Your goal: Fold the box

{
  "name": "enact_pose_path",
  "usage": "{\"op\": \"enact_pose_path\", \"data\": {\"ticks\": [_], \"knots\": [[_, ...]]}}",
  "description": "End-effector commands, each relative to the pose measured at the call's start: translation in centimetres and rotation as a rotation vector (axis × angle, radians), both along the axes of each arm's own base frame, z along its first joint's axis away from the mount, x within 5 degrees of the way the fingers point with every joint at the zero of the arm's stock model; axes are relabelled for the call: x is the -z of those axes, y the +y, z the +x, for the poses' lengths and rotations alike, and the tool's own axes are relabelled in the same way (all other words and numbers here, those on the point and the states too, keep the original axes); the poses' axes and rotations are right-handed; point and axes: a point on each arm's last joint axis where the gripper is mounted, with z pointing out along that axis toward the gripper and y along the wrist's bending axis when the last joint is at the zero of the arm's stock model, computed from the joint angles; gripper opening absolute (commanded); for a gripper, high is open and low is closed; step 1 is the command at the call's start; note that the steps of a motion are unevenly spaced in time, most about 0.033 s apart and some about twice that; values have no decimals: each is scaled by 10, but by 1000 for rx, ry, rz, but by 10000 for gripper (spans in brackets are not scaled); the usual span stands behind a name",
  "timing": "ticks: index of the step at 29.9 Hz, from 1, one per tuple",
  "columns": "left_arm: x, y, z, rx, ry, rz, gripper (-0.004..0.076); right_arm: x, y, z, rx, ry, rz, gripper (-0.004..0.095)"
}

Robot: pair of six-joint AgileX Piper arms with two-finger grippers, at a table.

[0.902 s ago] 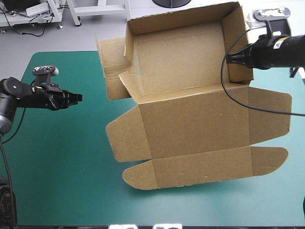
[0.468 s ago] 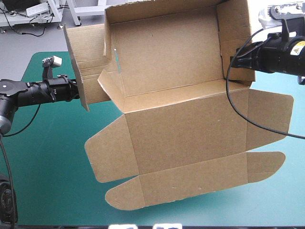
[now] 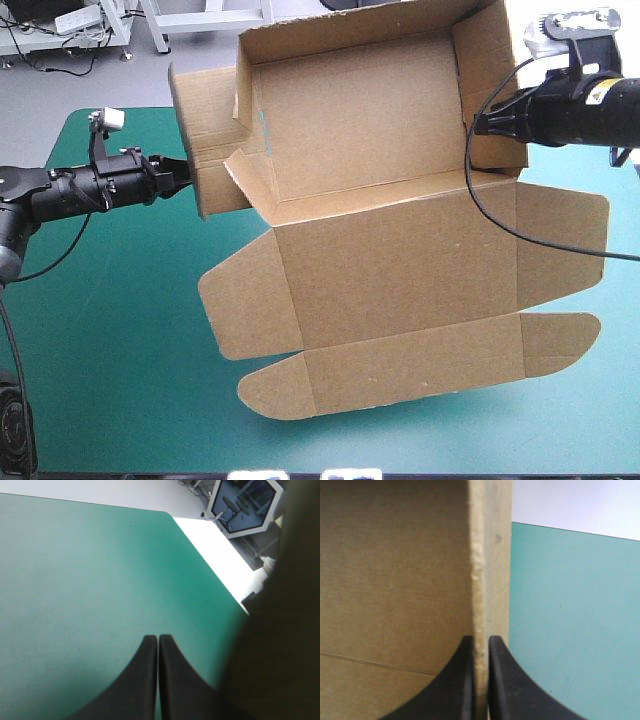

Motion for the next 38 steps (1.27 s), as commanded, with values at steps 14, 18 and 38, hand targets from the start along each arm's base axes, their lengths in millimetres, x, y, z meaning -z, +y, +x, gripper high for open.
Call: {"op": "enact_pose_path", "data": {"ticks": [14,18,38], "knots": [[-34,-9,-20,72,-92,-116,-6,23,6,39,-22,95,40,-20],[-36,-9,-21,69,-90,-134,-6,31,7,48,-23,119,40,-20],[-34,-32,-25,147,-66,-111,-6,37,17,57,-92,151,118,-19]]}}
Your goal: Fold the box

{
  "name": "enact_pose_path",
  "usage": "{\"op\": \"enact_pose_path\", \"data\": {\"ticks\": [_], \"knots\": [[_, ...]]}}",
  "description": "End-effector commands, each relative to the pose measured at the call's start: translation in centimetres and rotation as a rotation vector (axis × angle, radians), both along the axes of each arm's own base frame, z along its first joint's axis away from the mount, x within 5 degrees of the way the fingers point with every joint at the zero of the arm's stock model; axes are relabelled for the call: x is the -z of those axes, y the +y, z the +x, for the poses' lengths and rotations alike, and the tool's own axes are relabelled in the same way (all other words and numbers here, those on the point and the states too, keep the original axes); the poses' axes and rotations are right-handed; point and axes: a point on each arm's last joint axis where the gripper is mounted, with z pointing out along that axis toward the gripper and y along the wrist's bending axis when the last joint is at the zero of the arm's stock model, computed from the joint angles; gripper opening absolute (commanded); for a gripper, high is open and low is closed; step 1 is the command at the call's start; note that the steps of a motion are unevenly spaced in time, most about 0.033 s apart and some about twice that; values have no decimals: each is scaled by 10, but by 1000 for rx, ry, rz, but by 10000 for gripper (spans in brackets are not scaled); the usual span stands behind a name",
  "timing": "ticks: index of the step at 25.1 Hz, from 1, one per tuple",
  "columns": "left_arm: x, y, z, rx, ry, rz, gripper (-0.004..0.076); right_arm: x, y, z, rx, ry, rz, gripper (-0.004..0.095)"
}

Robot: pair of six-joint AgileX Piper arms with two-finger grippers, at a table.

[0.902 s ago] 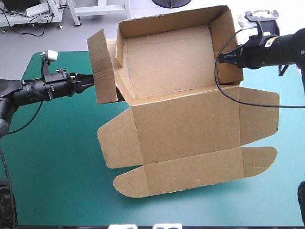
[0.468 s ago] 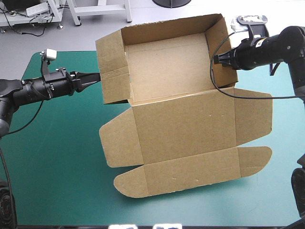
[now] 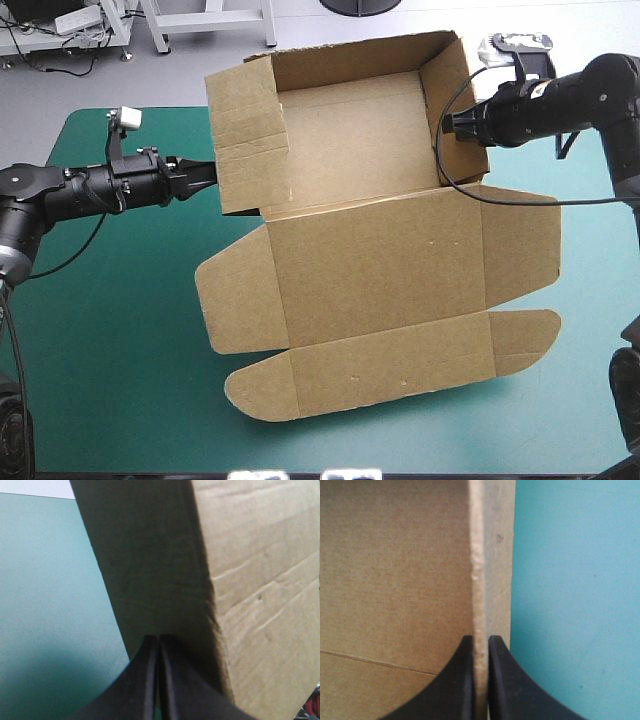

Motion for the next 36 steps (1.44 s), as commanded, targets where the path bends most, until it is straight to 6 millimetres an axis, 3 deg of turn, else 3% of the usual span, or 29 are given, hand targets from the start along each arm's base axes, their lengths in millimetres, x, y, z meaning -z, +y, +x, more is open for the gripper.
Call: {"op": "enact_pose_path", "data": {"ticks": [1,10,12,18,20,32,36], "knots": [[-27,-9,-17,80,-60,-94,-6,-24,5,-19,-41,-60,70,-19],[-31,-9,-19,79,-72,-126,7,-19,19,-20,-59,-52,17,-19],[-34,-9,-21,78,-81,-125,41,-18,17,-19,-41,-50,0,-19],[-40,-9,-22,64,-64,-134,281,-18,17,-19,-35,-47,4,-19],[-40,-9,-23,60,-49,-142,321,-18,17,-19,-31,-44,8,-18],[-46,-10,-25,20,-69,-142,328,-19,25,-19,-32,-50,17,-14],[-46,-20,-24,19,-72,-145,477,-19,28,-20,-39,-48,26,-14]]}}
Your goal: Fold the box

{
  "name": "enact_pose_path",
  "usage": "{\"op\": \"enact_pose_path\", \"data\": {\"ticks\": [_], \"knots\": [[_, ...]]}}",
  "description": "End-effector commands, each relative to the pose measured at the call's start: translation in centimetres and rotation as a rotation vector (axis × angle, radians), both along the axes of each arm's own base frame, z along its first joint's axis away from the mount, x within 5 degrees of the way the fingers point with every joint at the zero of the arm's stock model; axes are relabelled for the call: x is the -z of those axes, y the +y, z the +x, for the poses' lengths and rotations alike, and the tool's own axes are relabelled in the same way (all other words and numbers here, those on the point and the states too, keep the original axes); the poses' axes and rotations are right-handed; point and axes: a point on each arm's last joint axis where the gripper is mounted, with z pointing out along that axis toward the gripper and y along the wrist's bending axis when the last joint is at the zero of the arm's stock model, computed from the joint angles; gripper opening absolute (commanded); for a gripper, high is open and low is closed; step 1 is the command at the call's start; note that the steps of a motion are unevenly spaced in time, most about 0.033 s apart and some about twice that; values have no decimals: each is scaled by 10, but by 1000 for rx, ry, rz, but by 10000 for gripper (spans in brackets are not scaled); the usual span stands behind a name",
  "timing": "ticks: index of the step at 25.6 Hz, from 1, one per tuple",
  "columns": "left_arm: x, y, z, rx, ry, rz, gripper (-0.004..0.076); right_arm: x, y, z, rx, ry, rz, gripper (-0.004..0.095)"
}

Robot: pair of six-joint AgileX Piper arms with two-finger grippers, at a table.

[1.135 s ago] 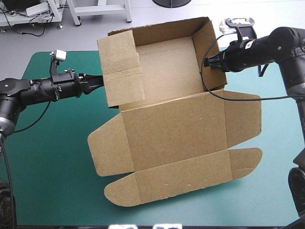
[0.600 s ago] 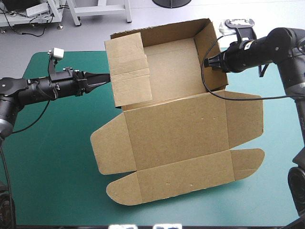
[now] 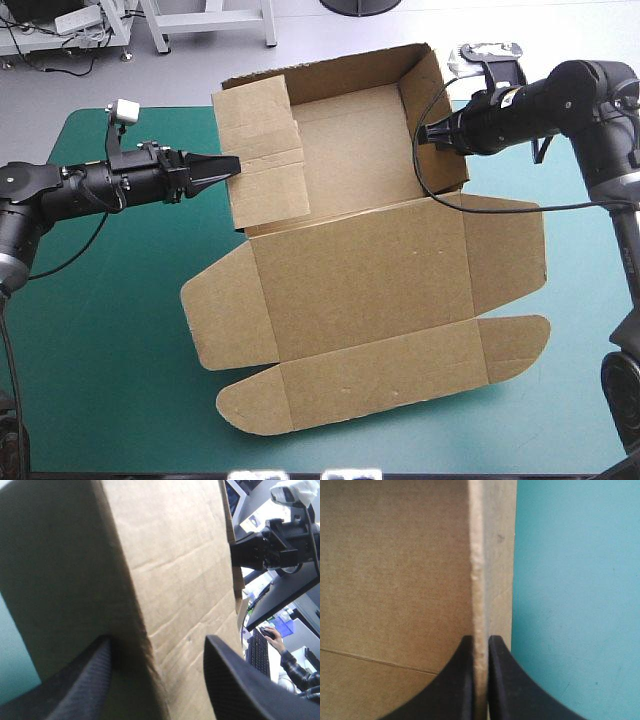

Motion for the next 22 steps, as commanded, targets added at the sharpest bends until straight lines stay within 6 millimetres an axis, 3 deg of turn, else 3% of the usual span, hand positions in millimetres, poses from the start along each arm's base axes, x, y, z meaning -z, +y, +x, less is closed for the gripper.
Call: {"op": "enact_pose_path", "data": {"ticks": [1,6,11,22], "knots": [[-27,-12,-10,1,-77,-82,505,-23,1,-16,-12,-67,65,-14],[-24,-19,-7,-25,-65,-46,505,-23,1,-17,-5,-58,71,-4],[-16,-26,-1,-119,-30,53,500,-22,20,-21,7,-81,1,-4],[-9,-37,8,-311,-11,241,445,-17,55,-25,-39,-72,23,-4]]}}
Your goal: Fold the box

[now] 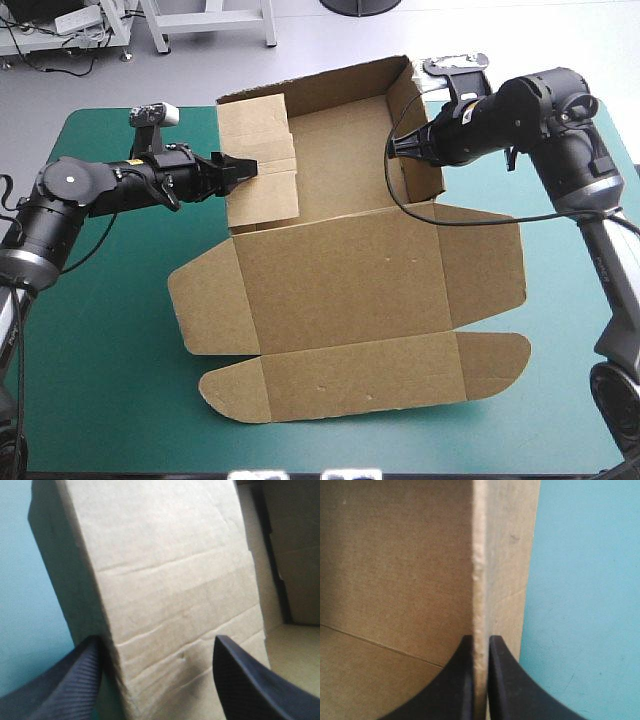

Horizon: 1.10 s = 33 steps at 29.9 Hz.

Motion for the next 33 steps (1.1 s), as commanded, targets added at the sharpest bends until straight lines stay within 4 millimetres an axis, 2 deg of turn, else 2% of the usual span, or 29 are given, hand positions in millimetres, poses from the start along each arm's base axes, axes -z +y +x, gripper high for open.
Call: {"op": "enact_pose_path", "data": {"ticks": [1,5,14,22,33], "knots": [[-23,-7,-7,-79,-70,-12,445,-22,14,-15,-56,-75,107,-4],[-20,-13,-6,-132,-62,39,445,-17,25,-15,-79,-61,99,-4],[-6,-15,4,-184,-6,65,424,-15,30,-16,-90,-48,104,-4],[-1,-18,12,-195,16,16,279,-15,32,-17,-97,-40,121,-4],[4,-27,17,-162,4,8,29,-16,35,-18,-114,-33,149,-4]]}}
